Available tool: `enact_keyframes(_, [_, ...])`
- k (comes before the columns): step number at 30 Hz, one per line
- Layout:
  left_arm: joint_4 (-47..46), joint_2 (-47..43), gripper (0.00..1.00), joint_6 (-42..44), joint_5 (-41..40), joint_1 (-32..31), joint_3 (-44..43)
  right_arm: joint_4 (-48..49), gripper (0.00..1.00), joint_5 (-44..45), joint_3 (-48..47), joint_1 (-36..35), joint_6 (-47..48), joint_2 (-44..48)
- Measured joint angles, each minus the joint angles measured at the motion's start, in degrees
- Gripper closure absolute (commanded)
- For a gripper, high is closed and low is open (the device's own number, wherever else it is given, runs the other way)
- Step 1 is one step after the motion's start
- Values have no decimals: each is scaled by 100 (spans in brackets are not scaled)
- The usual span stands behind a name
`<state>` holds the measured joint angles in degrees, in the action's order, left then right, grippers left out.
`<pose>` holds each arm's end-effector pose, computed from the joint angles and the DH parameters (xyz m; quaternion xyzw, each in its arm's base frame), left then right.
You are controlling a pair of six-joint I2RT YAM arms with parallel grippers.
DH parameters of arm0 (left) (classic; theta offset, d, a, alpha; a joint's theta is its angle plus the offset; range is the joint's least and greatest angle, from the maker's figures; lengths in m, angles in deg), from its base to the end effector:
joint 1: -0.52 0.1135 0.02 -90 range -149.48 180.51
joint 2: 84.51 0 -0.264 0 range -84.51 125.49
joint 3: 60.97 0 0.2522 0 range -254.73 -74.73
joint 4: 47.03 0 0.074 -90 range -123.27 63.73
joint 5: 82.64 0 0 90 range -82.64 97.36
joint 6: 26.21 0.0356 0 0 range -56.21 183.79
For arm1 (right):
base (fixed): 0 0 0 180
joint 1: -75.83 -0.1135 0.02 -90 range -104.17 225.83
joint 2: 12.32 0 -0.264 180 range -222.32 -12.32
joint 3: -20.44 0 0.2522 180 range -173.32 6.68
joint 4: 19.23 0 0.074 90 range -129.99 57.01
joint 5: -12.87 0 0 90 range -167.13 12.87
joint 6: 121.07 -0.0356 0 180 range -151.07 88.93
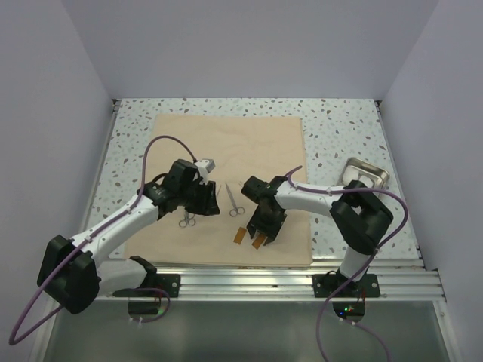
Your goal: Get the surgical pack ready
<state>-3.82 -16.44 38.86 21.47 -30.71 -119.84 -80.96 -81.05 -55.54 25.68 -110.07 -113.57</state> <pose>0.1978 -0.1301 0.2321 0.0911 0.9359 -0.2531 0.2274 0.1938 0.2359 0.1554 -0.2480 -0.9678 -0.0383 0.0196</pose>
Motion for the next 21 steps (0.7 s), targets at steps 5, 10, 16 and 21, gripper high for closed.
enact_keyframes(5, [0,-7,52,46,63,9,2,138,51,22,22,0,-46,-2])
enact_keyframes(10, [-9,-7,52,55,74,9,61,254,53,11,142,2,-133,2])
enact_keyframes(16, [-9,-7,52,55,111,9,98,249,56,9,166,2,-162,15])
enact_keyframes(21, [-9,-7,52,52,116,9,98,234,60,26,184,0,-160,39])
